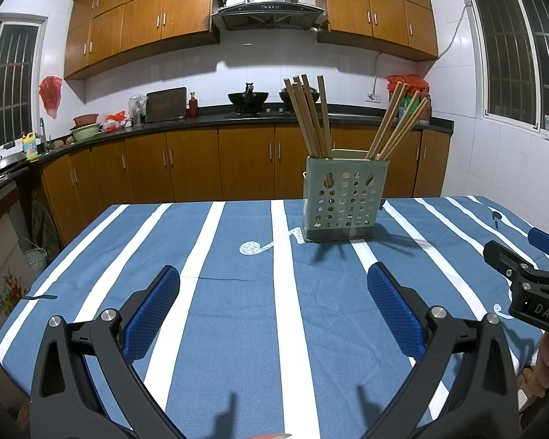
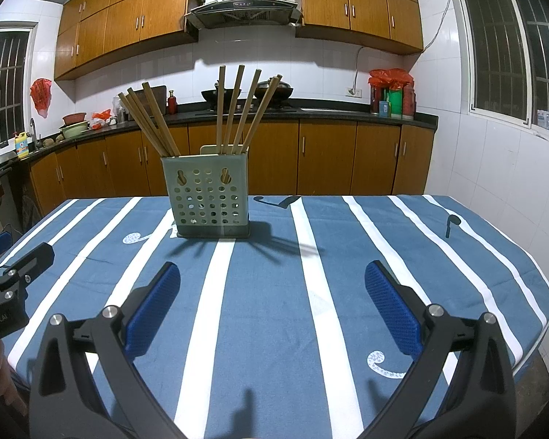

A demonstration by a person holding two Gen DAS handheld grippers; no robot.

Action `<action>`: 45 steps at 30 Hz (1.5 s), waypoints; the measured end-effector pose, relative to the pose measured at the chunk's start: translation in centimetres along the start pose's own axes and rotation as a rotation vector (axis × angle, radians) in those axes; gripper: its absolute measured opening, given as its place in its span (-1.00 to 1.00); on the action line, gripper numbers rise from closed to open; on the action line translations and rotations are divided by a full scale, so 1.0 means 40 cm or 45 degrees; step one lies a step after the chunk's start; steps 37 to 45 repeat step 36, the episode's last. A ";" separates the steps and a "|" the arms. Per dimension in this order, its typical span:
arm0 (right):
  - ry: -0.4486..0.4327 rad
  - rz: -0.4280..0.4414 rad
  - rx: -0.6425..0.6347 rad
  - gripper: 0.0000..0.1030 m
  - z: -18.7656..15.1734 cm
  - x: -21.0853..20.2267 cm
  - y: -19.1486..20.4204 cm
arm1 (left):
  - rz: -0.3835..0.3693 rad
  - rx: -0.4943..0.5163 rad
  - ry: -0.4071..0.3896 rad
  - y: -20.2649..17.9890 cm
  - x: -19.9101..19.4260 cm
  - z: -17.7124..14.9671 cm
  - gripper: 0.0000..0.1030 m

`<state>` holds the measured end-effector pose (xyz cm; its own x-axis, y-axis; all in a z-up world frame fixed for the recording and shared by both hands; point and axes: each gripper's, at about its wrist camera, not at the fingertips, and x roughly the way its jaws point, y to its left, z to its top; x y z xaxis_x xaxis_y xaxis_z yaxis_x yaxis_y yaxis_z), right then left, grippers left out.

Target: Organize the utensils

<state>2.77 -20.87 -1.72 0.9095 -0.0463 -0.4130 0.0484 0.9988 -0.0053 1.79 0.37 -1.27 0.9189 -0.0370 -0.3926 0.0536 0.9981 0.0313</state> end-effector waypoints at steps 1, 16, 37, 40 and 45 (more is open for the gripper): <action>0.000 0.000 0.000 0.92 0.000 0.000 0.000 | 0.000 0.000 0.000 0.000 0.000 0.000 0.97; 0.002 0.001 0.000 0.92 0.001 -0.001 -0.001 | 0.001 0.000 0.004 -0.003 0.002 -0.001 0.97; 0.003 0.002 0.002 0.92 0.004 -0.003 -0.003 | 0.008 -0.021 0.015 -0.001 0.006 -0.009 0.97; 0.003 0.002 0.002 0.92 0.004 -0.003 -0.003 | 0.008 -0.021 0.015 -0.001 0.006 -0.009 0.97; 0.003 0.002 0.002 0.92 0.004 -0.003 -0.003 | 0.008 -0.021 0.015 -0.001 0.006 -0.009 0.97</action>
